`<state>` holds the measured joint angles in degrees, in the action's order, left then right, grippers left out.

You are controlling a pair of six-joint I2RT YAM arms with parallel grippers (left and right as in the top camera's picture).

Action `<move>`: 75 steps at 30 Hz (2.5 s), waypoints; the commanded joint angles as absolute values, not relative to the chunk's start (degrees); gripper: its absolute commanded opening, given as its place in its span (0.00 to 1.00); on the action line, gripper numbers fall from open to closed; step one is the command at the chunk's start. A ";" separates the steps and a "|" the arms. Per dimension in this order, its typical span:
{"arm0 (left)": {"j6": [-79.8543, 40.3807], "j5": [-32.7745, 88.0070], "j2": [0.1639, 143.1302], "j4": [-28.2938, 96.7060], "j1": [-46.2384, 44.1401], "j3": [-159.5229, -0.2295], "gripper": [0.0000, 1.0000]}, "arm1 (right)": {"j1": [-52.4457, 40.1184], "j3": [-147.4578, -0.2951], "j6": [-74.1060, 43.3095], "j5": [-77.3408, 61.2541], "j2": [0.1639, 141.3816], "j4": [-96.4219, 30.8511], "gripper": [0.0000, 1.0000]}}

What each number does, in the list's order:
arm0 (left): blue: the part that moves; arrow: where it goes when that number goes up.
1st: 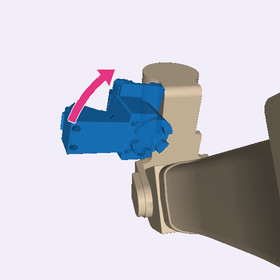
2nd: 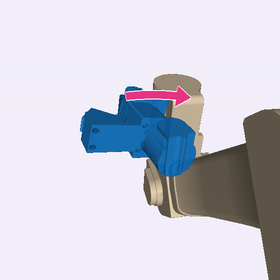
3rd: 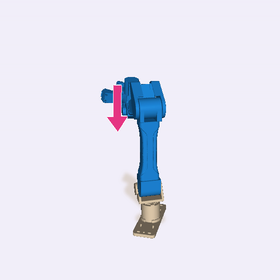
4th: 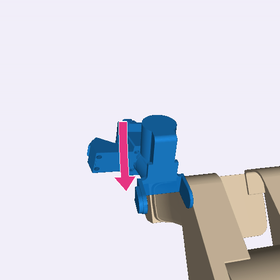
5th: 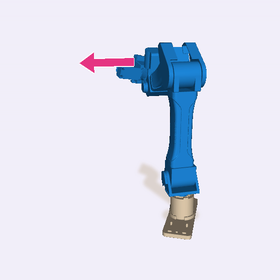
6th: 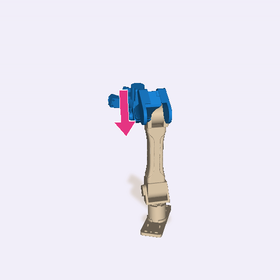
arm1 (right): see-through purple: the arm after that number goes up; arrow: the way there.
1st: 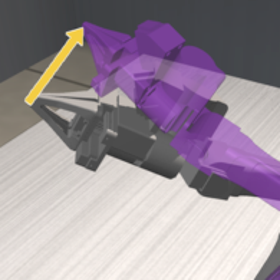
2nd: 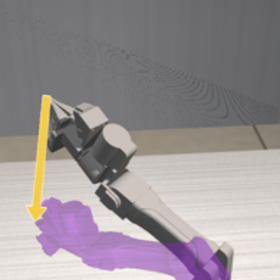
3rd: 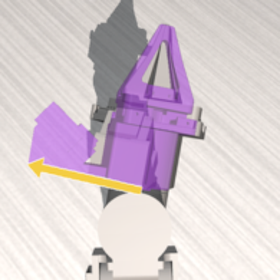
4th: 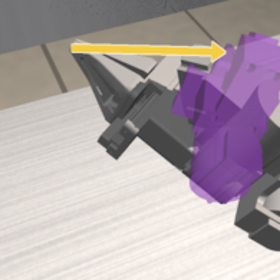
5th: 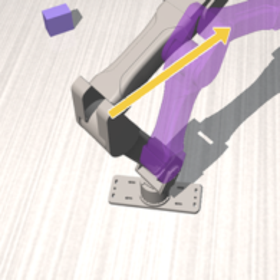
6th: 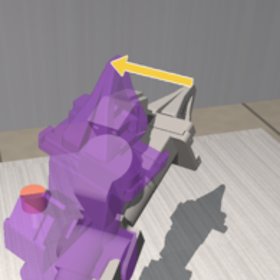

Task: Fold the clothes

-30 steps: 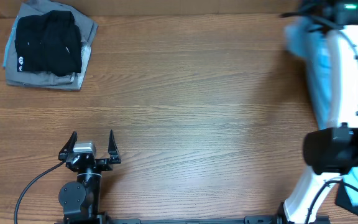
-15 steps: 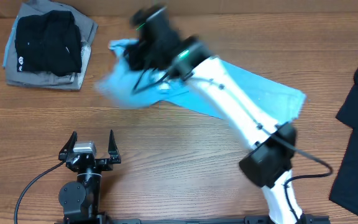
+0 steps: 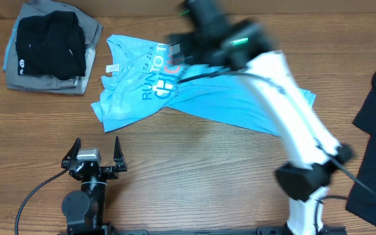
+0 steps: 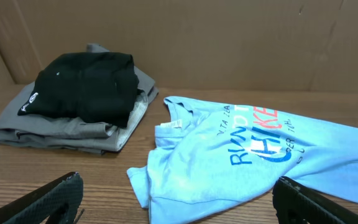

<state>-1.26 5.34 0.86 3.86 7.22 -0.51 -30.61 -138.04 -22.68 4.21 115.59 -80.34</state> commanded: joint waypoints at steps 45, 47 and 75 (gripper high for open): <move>-19.31 22.85 1.96 4.69 7.09 -2.24 1.00 | 4.64 -102.41 -23.81 6.37 102.72 -77.95 1.00; -18.72 19.70 3.60 8.56 7.11 -5.30 1.00 | 4.97 -102.32 -23.79 6.13 104.73 -78.43 1.00; -13.54 15.53 85.62 46.26 13.76 -67.85 1.00 | 4.89 -102.30 -20.56 -0.16 107.83 -81.32 1.00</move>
<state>-10.15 13.72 82.78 47.16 12.16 -66.13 5.04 -101.97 -21.65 0.19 108.29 -81.45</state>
